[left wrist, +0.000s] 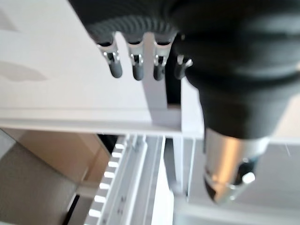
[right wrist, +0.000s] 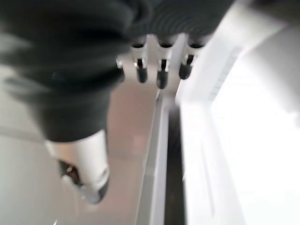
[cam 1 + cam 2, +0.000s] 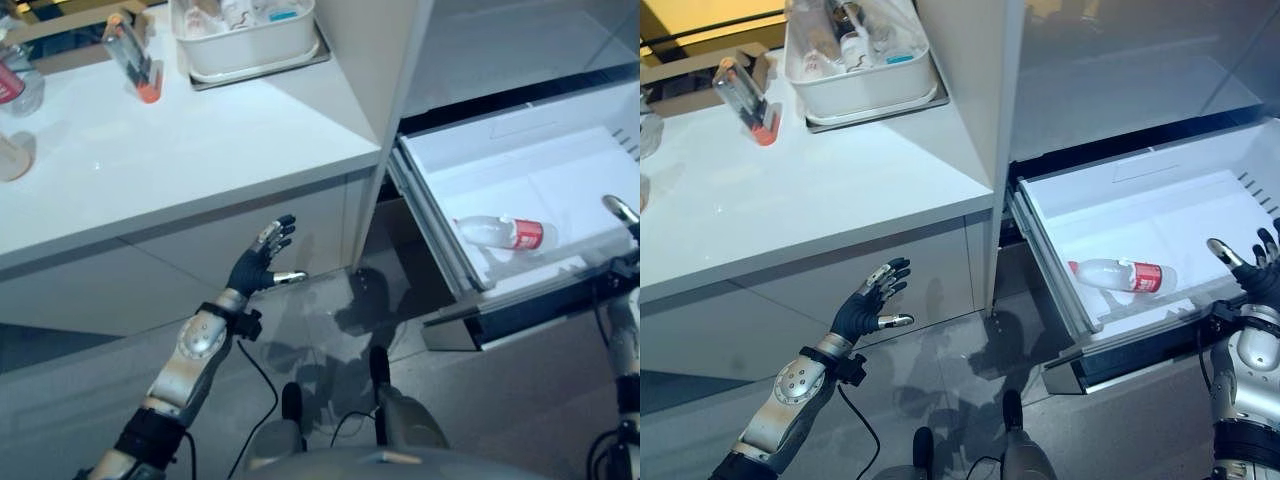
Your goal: Take the drinks into the refrigerator
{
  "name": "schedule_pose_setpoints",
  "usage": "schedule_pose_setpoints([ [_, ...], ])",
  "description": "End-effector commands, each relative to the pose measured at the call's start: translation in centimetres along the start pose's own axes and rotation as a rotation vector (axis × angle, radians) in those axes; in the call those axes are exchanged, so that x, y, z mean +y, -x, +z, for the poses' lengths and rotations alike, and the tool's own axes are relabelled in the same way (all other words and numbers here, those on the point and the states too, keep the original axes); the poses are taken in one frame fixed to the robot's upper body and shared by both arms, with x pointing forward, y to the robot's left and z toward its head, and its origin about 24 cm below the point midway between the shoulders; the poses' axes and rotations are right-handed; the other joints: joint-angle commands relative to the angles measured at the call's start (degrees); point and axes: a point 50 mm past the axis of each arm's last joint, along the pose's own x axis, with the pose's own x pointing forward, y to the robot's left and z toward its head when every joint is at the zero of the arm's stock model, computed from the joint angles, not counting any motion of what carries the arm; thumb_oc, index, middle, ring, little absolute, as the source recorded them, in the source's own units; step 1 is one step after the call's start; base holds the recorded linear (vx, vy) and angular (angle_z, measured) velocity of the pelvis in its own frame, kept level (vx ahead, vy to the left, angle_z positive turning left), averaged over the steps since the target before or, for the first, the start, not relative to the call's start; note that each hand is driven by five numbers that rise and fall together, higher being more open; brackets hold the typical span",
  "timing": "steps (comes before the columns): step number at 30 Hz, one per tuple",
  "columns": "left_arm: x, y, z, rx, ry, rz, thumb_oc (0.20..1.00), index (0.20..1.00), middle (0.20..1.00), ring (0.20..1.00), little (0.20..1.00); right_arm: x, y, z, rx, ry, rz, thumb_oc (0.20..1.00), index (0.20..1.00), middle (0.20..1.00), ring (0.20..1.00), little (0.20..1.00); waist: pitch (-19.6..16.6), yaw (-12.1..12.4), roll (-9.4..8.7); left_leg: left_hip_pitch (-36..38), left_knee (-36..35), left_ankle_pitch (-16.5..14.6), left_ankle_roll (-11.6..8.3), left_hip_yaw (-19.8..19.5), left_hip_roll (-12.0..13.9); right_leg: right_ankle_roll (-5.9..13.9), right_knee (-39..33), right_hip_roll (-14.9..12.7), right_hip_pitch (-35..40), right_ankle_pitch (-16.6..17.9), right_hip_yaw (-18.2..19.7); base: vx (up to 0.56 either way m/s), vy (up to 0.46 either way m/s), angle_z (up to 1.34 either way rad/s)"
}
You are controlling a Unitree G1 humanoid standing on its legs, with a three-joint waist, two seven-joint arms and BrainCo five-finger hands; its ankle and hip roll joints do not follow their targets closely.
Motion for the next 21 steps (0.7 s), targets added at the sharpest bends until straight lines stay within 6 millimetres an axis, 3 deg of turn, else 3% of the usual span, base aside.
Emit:
schedule_pose_setpoints([
  [1,0.3,0.4,0.9,-0.043,-0.059,-0.06,1.0,1.0,1.0,1.0,1.0,-3.3,-0.8,1.3,-0.054,0.082,-0.083,1.0,1.0,1.0,1.0,1.0,-6.03,-0.24,-2.73,-3.65,0.71,-0.85,3.87,-0.81,-3.35,3.19,2.09,-1.33,2.2,-5.03,-0.56,0.0,0.007,-0.14],
  [3,0.2,0.4,1.2,-0.046,-0.072,-0.102,1.0,1.0,1.0,1.0,1.0,-5.8,-0.4,-0.2,0.036,0.169,-0.14,1.0,1.0,1.0,1.0,1.0,-6.28,-0.88,-2.62,-3.3,0.7,-1.09,3.81,0.08,-3.15,3.32,1.9,-1.19,2.07,-4.77,0.32,0.01,0.013,-0.22],
  [4,0.2,0.4,1.2,-0.046,-0.072,-0.103,1.0,1.0,1.0,1.0,1.0,-5.9,-0.4,-0.2,0.036,0.169,-0.14,1.0,1.0,1.0,1.0,1.0,-6.29,-0.79,-2.61,-3.29,0.7,-1.11,3.81,0.14,-3.14,3.32,1.9,-1.18,2.06,-4.76,0.37,0.02,0.014,-0.11],
  [6,0.0,0.3,1.6,-0.052,-0.087,-0.153,1.0,1.0,1.0,1.0,1.0,-8.3,0.6,-1.9,0.144,0.229,-0.195,1.0,1.0,1.0,1.0,1.0,-6.41,-1.68,-2.4,-3.04,0.7,-1.27,3.87,0.9,-3.12,3.4,1.84,-1.07,1.85,-4.53,1.16,0.01,0.008,-0.02],
  [8,-0.1,0.3,1.8,-0.056,-0.112,-0.18,1.0,1.0,1.0,1.0,1.0,-9.2,1.3,-2.9,0.209,0.286,-0.187,1.0,1.0,1.0,1.0,1.0,-6.31,-2.1,-2.19,-2.93,0.69,-1.41,3.92,1.42,-3.19,3.47,1.7,-1.03,1.74,-4.39,1.72,0.0,0.024,-0.1],
  [19,-1.7,0.6,0.4,0.009,-0.158,-0.316,1.0,1.0,1.0,1.0,1.0,-9.9,5.8,-8.3,0.478,0.39,-0.109,1.0,1.0,1.0,1.0,1.0,-6.08,-3.61,-0.9,-2.2,0.84,-2.0,4.21,3.31,-3.41,3.74,1.97,-1.02,1.28,-4.21,3.96,0.01,0.016,-0.16],
  [20,-1.8,0.8,0.4,0.012,-0.157,-0.323,1.0,1.0,1.0,1.0,1.0,-9.6,6.2,-8.8,0.505,0.419,-0.087,0.925,0.925,0.925,0.925,0.925,-6.24,-3.54,-0.63,-1.7,0.63,-2.65,4.28,3.21,-3.34,3.84,1.76,-0.99,1.75,-4.71,3.93,0.01,0.007,-0.04],
  [21,-1.8,0.8,0.5,0.007,-0.151,-0.327,1.0,1.0,1.0,1.0,1.0,-9.3,6.6,-9.4,0.535,0.454,-0.052,0.749,0.749,0.749,0.749,0.749,-6.03,-3.38,-0.63,-2.02,0.88,-2.05,4.25,3.32,-3.48,3.78,1.95,-1.08,1.55,-4.18,3.95,0.06,0.014,-0.04],
])
